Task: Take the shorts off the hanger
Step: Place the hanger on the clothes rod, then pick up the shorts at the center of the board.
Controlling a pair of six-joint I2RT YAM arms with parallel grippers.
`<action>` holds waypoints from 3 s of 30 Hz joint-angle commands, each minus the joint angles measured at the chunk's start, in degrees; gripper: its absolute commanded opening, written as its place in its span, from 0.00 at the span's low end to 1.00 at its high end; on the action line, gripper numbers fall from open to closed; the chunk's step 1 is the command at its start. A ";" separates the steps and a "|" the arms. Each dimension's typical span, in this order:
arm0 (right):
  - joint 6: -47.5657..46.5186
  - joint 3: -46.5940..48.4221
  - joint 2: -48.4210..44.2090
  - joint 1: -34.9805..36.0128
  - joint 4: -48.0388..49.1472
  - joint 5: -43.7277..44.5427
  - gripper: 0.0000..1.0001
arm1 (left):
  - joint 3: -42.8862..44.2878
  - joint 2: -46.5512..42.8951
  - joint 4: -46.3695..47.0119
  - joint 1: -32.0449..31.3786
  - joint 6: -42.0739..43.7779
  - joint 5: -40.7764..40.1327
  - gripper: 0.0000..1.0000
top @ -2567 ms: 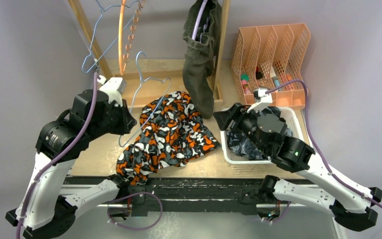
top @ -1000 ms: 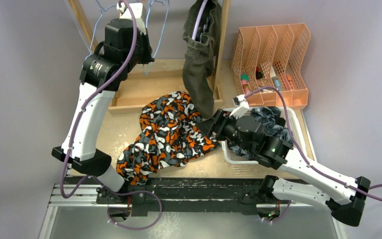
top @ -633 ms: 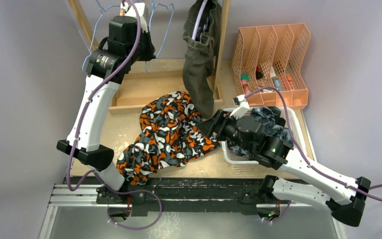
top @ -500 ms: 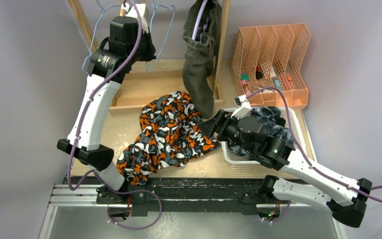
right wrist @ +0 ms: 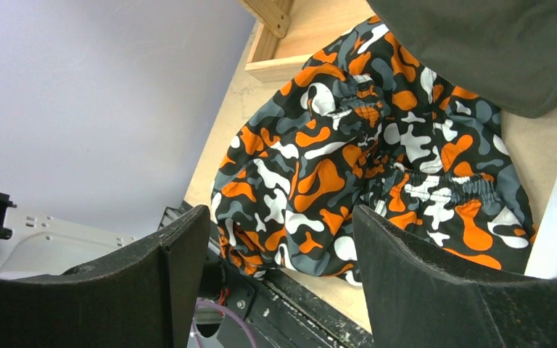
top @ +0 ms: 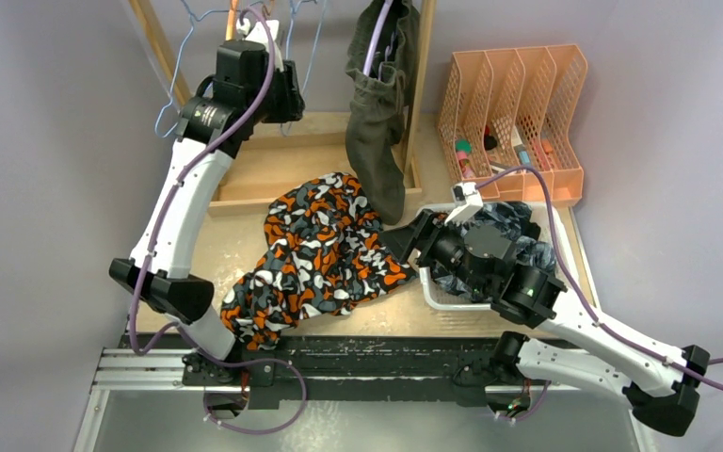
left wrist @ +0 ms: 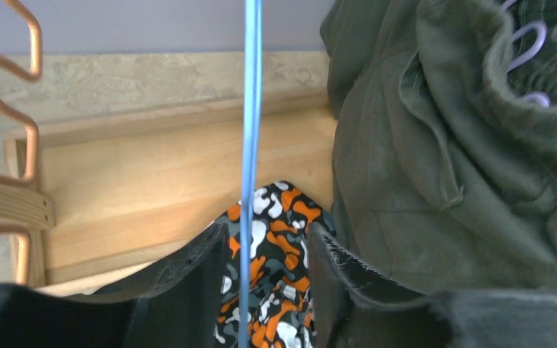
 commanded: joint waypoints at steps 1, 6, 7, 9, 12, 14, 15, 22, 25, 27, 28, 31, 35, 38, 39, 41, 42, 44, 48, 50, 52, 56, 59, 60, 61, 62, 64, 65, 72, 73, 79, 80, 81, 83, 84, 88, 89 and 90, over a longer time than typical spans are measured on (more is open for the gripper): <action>-4.26 0.32 -0.27 0.24 3.81 -1.20 0.74 | -5.30 -7.17 4.24 0.41 -1.78 1.22 0.50; -4.09 -0.44 -0.23 0.25 4.00 -0.69 0.74 | -13.90 -13.67 5.72 0.41 -0.35 1.45 0.64; -4.04 -0.55 -0.18 0.26 4.09 -0.56 0.74 | -15.25 -14.71 5.72 0.41 -0.24 2.38 0.65; -3.54 -0.83 0.04 0.29 4.36 -0.39 0.74 | -17.44 -16.87 5.31 0.33 -0.90 3.27 0.66; -2.43 -1.23 0.87 0.25 5.15 0.10 0.74 | -22.62 -21.24 4.52 0.39 -2.45 1.13 0.67; -1.25 -1.51 1.87 0.24 5.50 0.75 0.74 | -27.78 -25.82 5.47 0.37 -2.02 -2.10 0.68; 0.41 -1.41 2.81 0.22 4.43 -1.35 0.74 | -30.80 -28.01 6.75 0.40 -0.95 -3.85 0.69; 2.00 5.55 17.01 0.12 -1.09 -6.76 0.76 | -47.11 -41.60 8.13 0.41 -5.65 -15.49 0.73; 6.07 5.67 19.49 0.15 -1.03 -5.72 0.79 | -54.18 -47.75 10.07 0.41 -5.03 -12.06 0.70; 6.27 4.92 20.04 0.20 1.38 -6.07 0.91 | -58.11 -50.92 12.49 0.38 -5.27 -11.87 0.70; 5.46 4.68 20.53 0.31 2.74 -6.59 0.92 | -59.53 -51.93 12.68 0.40 -6.30 -13.17 0.70; 2.10 6.67 23.81 0.50 4.49 -9.24 0.86 | -62.59 -54.01 11.42 0.39 -8.75 -17.97 0.73; -2.18 14.80 32.24 4.82 -0.59 -5.61 0.94 | -67.67 -56.43 11.16 0.41 -9.47 -19.29 0.78; -5.14 22.35 40.35 9.09 -5.98 2.02 0.99 | -69.40 -58.36 11.89 0.41 -11.82 -21.10 0.82; -5.49 25.09 42.80 9.85 -8.45 4.60 0.99 | -69.44 -59.30 11.68 0.41 -12.77 -22.17 0.83; -5.02 31.16 47.46 10.96 -13.18 9.37 1.00 | -68.97 -60.72 10.25 0.41 -15.23 -24.51 0.83; -4.67 33.39 49.52 11.37 -14.58 10.79 1.00 | -68.76 -61.69 9.07 0.36 -16.98 -26.32 0.83; -5.02 33.81 52.82 11.57 -12.56 10.89 1.00 | -68.57 -64.44 6.76 0.36 -20.88 -29.42 0.83; -1.91 25.25 58.07 11.22 1.04 5.53 1.00 | -69.81 -71.42 9.04 0.41 -25.79 -28.01 0.81; 0.65 26.51 62.63 11.26 0.61 5.70 1.00 | -70.01 -73.14 10.00 0.41 -27.07 -26.61 0.80; 1.41 31.27 69.16 11.29 -4.79 7.85 1.00 | -69.70 -73.44 9.53 0.41 -27.15 -25.85 0.80; 1.41 37.76 76.87 11.32 -14.88 9.59 1.00 | -68.19 -71.72 5.56 0.41 -29.56 -26.36 0.79; -0.19 34.72 76.33 11.40 -13.51 10.76 0.94 | -68.95 -73.04 7.84 0.40 -32.36 -24.49 0.77; -0.10 33.18 76.05 11.38 -13.27 9.84 0.83 | -69.20 -73.73 8.64 0.41 -33.09 -24.82 0.77; 0.82 31.97 75.66 11.43 -13.60 10.87 0.73 | -69.37 -74.30 9.23 0.38 -33.33 -25.27 0.77; 1.94 31.08 75.24 11.39 -14.29 12.99 0.64 | -69.51 -74.72 9.57 0.40 -33.16 -25.70 0.76; 2.75 28.92 73.70 11.45 -15.02 15.43 0.48 | -69.31 -74.94 9.03 0.39 -32.36 -26.36 0.76; 3.15 27.85 72.49 11.42 -15.21 16.33 0.39 | -69.20 -74.77 8.27 0.34 -32.17 -26.58 0.76; -0.10 22.20 56.82 11.50 -11.72 12.71 0.00 | -69.14 -74.19 6.46 0.39 -31.94 -26.57 0.76; -0.20 21.99 53.81 11.47 -11.16 11.90 0.00 | -69.30 -74.17 6.63 0.38 -31.94 -26.28 0.76; -4.82 20.78 34.93 11.51 -4.39 8.32 0.00 | -69.52 -72.46 7.59 0.38 -31.53 -24.11 0.76; -5.53 21.07 32.61 11.47 -4.47 8.01 0.00 | -69.28 -71.77 7.60 0.40 -31.44 -23.83 0.76; -6.02 21.64 30.26 11.47 -5.04 7.90 0.00 | -69.03 -71.33 7.61 0.36 -31.42 -23.62 0.76; -7.77 22.99 26.32 11.47 -6.07 7.56 0.00 | -68.92 -71.04 7.44 0.40 -31.45 -23.27 0.75; -8.58 23.08 24.37 11.51 -6.03 7.08 0.00 | -69.02 -71.15 7.48 0.41 -31.45 -23.21 0.75; -10.57 19.57 18.04 11.51 -4.05 6.52 0.05 | -69.79 -71.70 7.88 0.36 -31.23 -23.52 0.75; -10.27 16.83 17.28 11.39 -3.34 6.59 0.12 | -69.98 -71.74 8.00 0.40 -31.19 -23.56 0.75; -9.14 14.63 17.33 11.12 -3.26 7.70 0.24 | -70.07 -71.75 8.09 0.36 -31.31 -23.51 0.75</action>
